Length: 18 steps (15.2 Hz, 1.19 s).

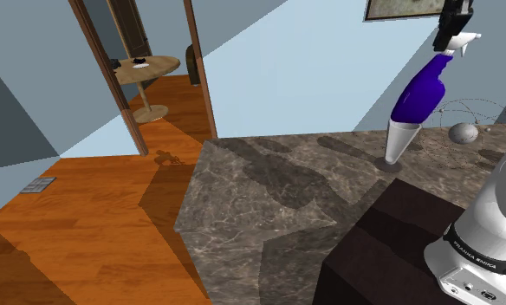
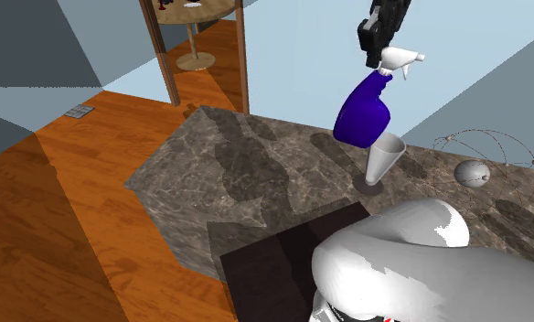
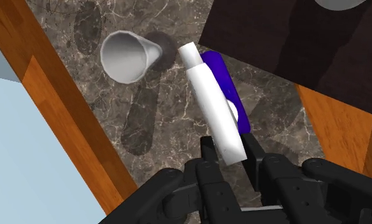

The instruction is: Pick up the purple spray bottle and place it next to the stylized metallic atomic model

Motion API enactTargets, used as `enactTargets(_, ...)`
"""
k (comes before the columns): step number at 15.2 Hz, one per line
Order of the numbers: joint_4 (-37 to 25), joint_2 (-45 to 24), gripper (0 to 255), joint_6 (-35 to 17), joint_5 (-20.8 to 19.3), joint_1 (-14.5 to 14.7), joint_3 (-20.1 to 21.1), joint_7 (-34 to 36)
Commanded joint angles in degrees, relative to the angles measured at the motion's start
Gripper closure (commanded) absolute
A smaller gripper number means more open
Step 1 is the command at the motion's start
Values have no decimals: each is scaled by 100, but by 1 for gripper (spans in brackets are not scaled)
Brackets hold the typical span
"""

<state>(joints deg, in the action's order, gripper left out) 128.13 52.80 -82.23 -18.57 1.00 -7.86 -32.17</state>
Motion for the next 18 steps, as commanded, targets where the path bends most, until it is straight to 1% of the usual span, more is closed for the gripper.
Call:
enactTargets(1,60,213,255,78,-190,-68,-229,-274)
enactTargets(9,0,705,255,253,-973,-301,-1165,-1324)
enactTargets(14,-236,830,255,303,-1471,-391,-1778,-1994)
enactTargets(18,-533,836,255,310,-1851,-409,-2279,-2531)
